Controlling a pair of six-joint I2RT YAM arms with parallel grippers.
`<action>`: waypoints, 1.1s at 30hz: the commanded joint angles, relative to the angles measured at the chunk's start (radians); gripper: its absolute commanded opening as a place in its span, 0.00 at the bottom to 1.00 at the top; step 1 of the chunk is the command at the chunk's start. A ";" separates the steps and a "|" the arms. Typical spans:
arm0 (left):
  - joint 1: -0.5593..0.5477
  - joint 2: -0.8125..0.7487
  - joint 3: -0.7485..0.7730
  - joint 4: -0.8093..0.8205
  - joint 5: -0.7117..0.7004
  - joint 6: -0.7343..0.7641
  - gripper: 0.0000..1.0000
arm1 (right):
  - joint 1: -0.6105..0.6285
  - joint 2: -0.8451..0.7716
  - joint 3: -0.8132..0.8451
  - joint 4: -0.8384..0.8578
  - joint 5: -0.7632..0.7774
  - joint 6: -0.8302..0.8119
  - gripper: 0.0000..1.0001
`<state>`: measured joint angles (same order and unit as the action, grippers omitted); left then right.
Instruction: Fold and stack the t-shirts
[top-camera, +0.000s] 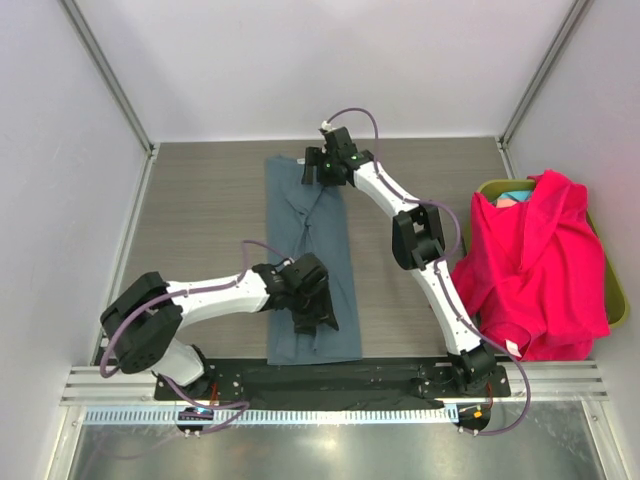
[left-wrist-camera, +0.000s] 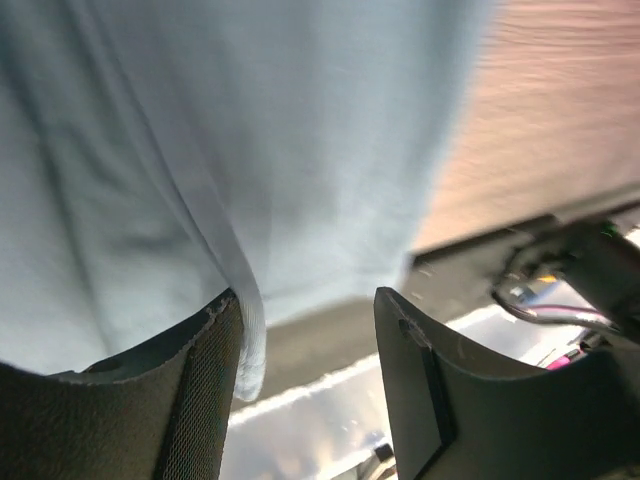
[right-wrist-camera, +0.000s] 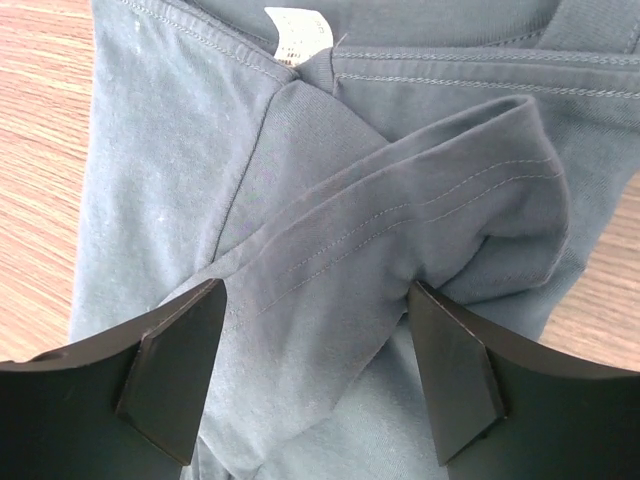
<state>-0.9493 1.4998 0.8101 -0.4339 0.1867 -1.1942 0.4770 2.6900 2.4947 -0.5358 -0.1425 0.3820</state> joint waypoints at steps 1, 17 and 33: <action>-0.012 -0.064 0.121 -0.121 -0.030 -0.041 0.56 | -0.014 0.008 -0.029 -0.020 0.050 -0.068 0.80; 0.368 -0.325 0.350 -0.424 -0.349 0.393 0.64 | 0.050 -0.410 -0.336 0.000 0.034 -0.074 0.80; 0.805 0.287 0.579 -0.082 0.132 0.452 0.50 | 0.425 -0.700 -0.870 -0.007 0.136 0.166 0.47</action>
<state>-0.1589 1.7161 1.3304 -0.6075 0.1406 -0.7757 0.8856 2.0369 1.6283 -0.5625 -0.0307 0.4797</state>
